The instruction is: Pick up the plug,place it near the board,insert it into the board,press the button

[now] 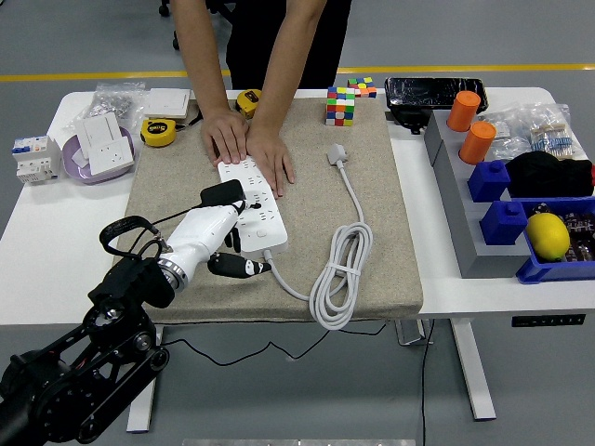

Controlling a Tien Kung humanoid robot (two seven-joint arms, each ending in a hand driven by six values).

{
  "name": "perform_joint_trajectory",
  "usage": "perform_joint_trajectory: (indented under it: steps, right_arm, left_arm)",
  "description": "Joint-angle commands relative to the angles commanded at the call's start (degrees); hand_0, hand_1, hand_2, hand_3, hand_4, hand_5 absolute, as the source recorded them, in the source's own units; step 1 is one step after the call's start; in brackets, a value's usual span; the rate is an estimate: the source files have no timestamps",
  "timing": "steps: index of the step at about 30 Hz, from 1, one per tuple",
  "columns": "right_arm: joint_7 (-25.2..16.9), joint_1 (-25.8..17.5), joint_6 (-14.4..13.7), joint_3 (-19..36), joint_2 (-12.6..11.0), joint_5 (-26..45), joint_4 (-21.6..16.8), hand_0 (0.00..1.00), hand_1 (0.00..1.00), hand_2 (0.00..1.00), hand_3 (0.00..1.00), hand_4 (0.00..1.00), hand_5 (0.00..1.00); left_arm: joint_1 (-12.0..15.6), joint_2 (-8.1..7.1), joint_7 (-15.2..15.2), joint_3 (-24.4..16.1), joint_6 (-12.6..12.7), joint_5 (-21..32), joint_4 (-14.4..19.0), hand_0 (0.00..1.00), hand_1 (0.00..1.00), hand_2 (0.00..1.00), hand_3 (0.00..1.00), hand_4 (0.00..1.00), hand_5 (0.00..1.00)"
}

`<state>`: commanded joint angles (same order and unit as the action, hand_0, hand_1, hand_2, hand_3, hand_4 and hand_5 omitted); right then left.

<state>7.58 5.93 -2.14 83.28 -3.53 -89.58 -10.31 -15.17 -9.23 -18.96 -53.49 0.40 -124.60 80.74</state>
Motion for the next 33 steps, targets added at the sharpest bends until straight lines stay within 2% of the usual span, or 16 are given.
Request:
perform_joint_trajectory:
  steps: [1,2,7,8,13,14,19,20,33]
  right_arm:
    - [-0.01,0.00,0.00,-0.04,0.00,0.05,0.00,0.623,0.583,0.615,0.538,0.874,0.606]
    - [-0.02,0.01,-0.01,-0.07,0.00,0.08,0.00,0.624,0.583,0.615,0.538,0.875,0.608]
    - [-0.07,0.09,-0.04,-0.18,-0.03,0.23,0.00,0.624,0.583,0.615,0.538,0.875,0.608]
    - [-0.06,0.09,-0.04,-0.14,-0.04,0.18,0.00,0.622,0.584,0.615,0.538,0.874,0.606]
    - [-0.02,0.08,-0.02,-0.02,-0.02,0.07,0.00,0.622,0.584,0.615,0.538,0.874,0.606]
    - [-0.01,0.09,-0.02,0.00,-0.02,0.04,0.00,0.622,0.584,0.615,0.538,0.874,0.605]
    - [-0.04,0.14,-0.02,-0.12,0.01,0.14,0.00,0.622,0.584,0.615,0.538,0.874,0.605]
    - [-0.05,0.14,-0.02,-0.13,0.02,0.15,0.00,0.623,0.583,0.614,0.538,0.874,0.606]
    - [-0.03,0.08,0.01,-0.15,-0.07,0.00,0.00,0.622,0.583,0.614,0.538,0.874,0.606]
  left_arm:
    - [-0.04,0.01,-0.14,0.13,-0.21,0.13,-0.37,0.176,0.048,0.142,0.806,0.803,0.256]
    - [-0.06,0.02,-0.27,0.22,-0.40,0.18,-0.67,0.160,0.038,0.135,0.779,0.735,0.214]
    - [-0.29,0.07,-0.75,0.87,-1.19,0.48,-2.26,0.160,0.038,0.135,0.779,0.735,0.214]
    - [-0.33,0.08,-0.73,0.95,-1.17,0.52,-2.39,0.158,0.033,0.134,0.779,0.704,0.199]
    - [-0.55,0.33,-0.62,1.26,-0.87,0.62,-2.92,0.158,0.033,0.134,0.779,0.704,0.199]
    - [-0.65,0.42,-0.52,1.38,-0.68,0.68,-2.99,0.160,0.033,0.134,0.815,0.683,0.193]
    - [-1.08,0.86,-0.34,1.66,-0.21,0.60,-2.99,0.160,0.033,0.134,0.815,0.683,0.193]
    - [-1.13,0.93,-0.34,1.68,-0.18,0.55,-2.98,0.159,0.033,0.135,0.845,0.669,0.184]
    - [-1.53,1.24,-0.47,2.57,-0.48,0.65,-4.39,0.160,0.033,0.136,0.846,0.646,0.164]
